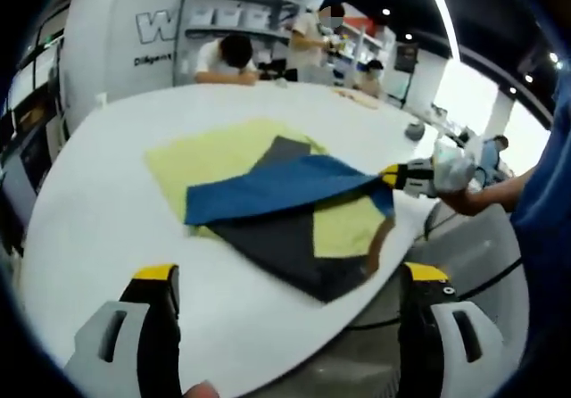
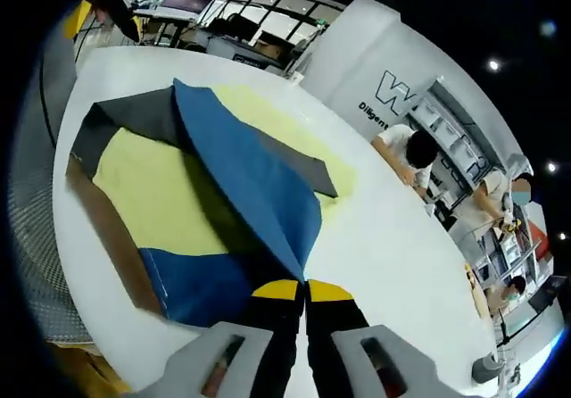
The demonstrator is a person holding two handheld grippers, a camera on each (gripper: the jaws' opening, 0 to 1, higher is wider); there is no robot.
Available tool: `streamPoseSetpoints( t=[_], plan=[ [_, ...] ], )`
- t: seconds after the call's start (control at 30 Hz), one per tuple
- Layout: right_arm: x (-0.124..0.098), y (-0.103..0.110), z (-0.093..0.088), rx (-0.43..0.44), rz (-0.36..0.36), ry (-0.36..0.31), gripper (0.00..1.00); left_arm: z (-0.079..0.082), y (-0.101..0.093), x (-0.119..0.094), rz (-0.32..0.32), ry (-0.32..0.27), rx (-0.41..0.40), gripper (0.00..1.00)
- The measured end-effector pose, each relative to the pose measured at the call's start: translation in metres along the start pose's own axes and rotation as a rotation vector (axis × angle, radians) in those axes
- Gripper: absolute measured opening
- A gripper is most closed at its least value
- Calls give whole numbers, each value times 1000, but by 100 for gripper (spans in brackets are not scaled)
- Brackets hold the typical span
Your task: Fold the garment on the visible template until the final outline fits inside the template.
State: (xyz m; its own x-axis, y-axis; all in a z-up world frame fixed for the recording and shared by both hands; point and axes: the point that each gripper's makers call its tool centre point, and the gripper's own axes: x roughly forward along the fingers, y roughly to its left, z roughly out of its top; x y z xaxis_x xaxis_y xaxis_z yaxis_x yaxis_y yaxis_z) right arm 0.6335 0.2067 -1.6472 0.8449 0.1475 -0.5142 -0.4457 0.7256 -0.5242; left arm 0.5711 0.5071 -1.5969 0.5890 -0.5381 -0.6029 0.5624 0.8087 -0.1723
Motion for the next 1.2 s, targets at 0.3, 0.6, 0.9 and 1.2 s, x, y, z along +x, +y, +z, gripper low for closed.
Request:
streamPoseSetpoints(
  t=[0.3,0.6,0.9,1.2],
  plan=[
    [9,-19,-26,206,-69,55,0,1,-5,0,-5,0,-3,97],
    [14,-32,-62,464,-139,126,0,-7,-3,-1,1,15,-16,97],
    [2,-37,-60,486,-101,112,18,-8,-11,6,-21,18,-11,97],
    [-29,34,36,220,337,-184,35,-7,-20,15,-45,29,4,97]
  ],
)
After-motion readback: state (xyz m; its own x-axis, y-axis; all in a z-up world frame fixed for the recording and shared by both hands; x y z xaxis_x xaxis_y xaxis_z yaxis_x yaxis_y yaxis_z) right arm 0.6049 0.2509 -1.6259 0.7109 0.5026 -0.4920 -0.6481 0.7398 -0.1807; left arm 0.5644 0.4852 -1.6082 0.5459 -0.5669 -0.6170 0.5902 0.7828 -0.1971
